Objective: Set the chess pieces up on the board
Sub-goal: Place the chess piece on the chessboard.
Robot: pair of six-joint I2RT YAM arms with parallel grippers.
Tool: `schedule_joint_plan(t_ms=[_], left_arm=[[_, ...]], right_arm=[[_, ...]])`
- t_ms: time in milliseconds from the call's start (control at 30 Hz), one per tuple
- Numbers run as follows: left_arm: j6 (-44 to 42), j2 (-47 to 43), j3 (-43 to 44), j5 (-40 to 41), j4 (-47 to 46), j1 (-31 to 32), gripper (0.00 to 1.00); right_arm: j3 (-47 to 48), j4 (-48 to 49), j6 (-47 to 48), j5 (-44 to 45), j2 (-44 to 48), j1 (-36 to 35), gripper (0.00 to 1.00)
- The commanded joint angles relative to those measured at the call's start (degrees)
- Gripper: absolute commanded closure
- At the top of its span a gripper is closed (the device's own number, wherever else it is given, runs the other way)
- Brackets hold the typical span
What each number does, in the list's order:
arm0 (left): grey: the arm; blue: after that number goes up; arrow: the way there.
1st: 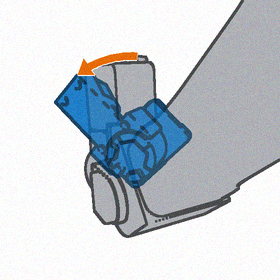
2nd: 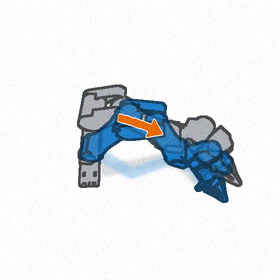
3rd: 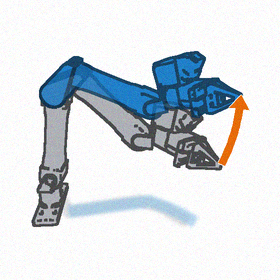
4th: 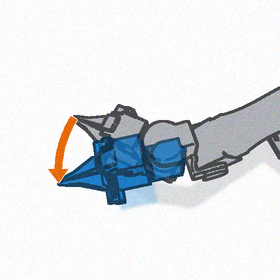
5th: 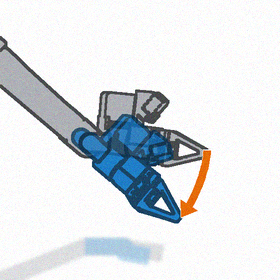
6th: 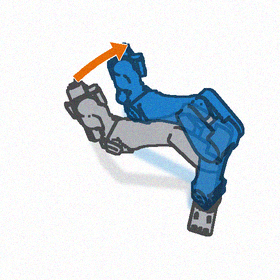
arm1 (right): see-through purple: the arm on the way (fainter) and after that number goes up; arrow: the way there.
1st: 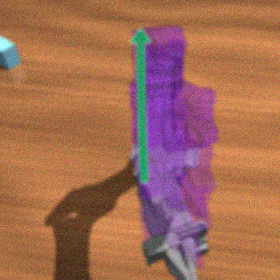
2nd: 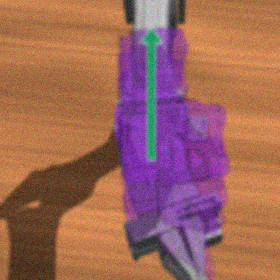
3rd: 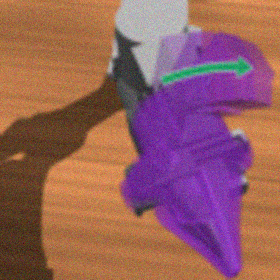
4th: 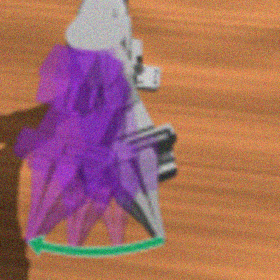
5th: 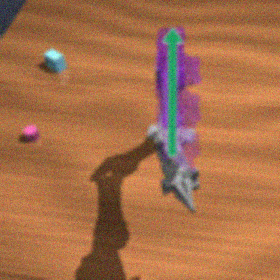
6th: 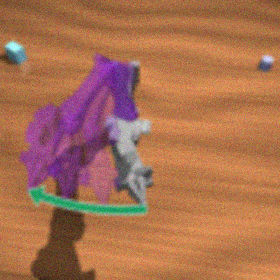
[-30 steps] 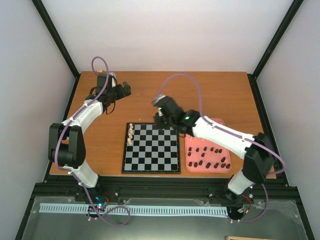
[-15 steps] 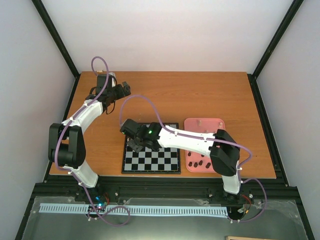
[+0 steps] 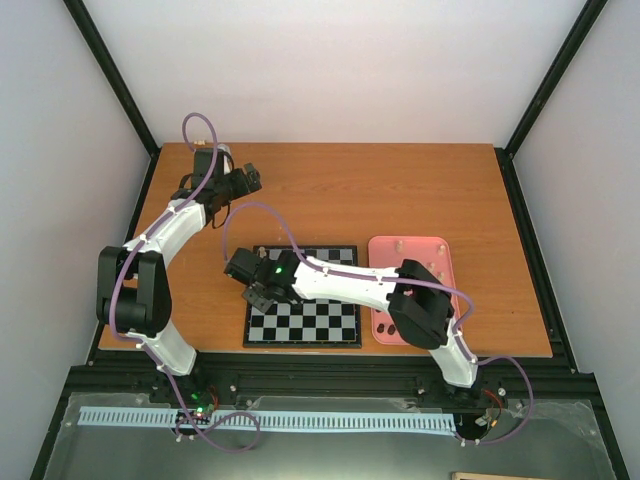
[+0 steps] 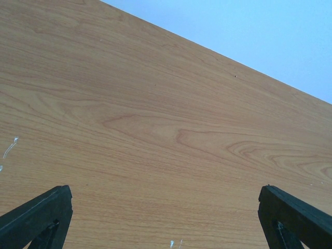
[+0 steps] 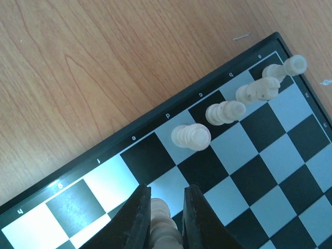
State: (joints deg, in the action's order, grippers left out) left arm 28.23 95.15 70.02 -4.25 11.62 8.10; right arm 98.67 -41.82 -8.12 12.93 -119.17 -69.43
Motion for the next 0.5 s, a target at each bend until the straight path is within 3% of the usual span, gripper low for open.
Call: schedule_joint_plan(t_ms=[0, 467], left_arm=[[-0.6, 0.6, 2.5, 0.6, 0.0, -0.3, 0.00], [-0.7, 0.7, 2.5, 0.7, 0.0, -0.3, 0.00]], right_arm=[[3.2, 0.1, 1.1, -0.8, -2.0, -0.4, 0.94], [8.3, -1.0, 2.3, -1.8, -7.0, -0.5, 0.94]])
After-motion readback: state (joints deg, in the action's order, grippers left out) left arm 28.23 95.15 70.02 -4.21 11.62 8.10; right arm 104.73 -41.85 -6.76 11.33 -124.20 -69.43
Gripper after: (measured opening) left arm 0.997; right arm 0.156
